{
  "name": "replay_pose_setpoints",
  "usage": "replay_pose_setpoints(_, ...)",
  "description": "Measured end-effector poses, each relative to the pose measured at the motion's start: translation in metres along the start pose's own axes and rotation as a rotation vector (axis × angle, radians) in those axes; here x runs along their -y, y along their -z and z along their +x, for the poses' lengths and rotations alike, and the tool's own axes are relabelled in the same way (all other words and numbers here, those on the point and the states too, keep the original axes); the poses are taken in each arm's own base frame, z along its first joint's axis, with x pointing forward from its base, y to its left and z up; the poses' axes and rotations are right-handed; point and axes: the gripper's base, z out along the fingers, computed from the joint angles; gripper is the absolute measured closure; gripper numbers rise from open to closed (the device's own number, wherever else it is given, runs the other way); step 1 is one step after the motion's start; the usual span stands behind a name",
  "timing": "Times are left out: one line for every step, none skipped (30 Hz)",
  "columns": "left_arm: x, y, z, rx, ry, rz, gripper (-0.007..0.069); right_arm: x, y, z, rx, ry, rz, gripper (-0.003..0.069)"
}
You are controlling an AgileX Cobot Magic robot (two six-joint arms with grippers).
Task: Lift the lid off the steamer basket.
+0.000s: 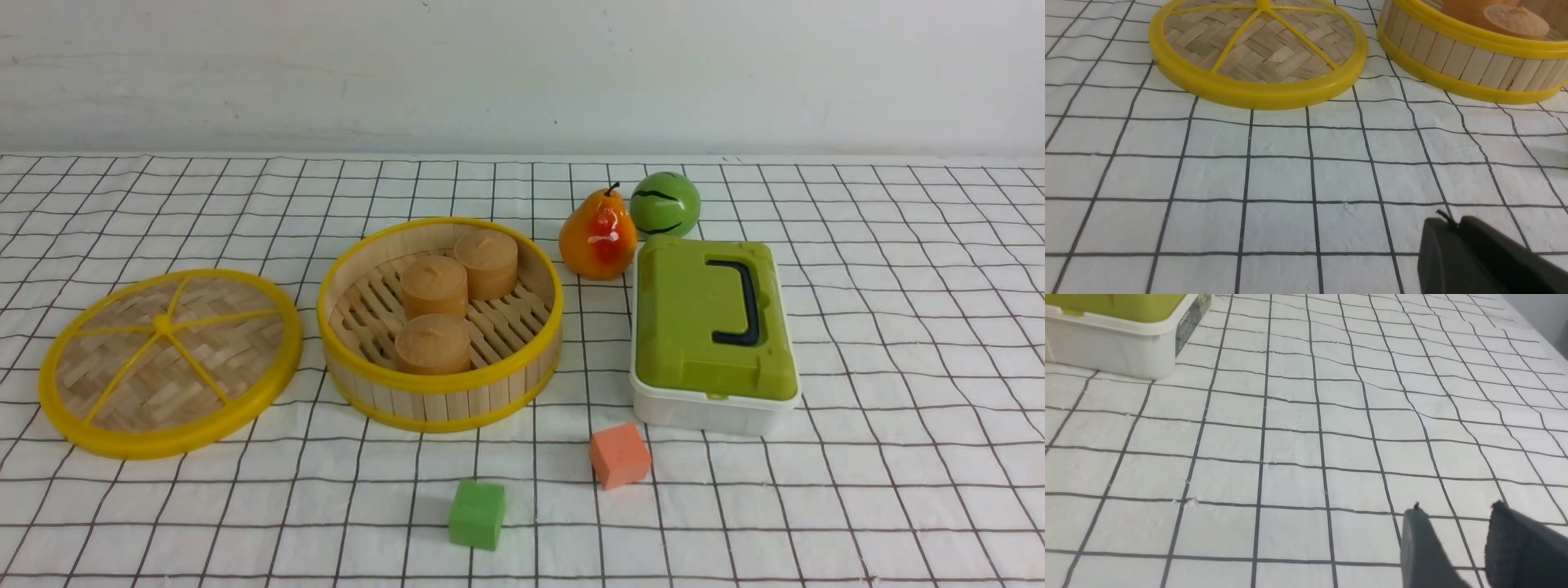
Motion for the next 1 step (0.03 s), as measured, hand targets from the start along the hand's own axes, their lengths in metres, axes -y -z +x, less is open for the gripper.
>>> replay_pose_setpoints(0.0,0.0,0.0,0.0,0.0,0.0,0.0587,0.0,0.0,0.0,0.0,0.0,0.0,0.0419)
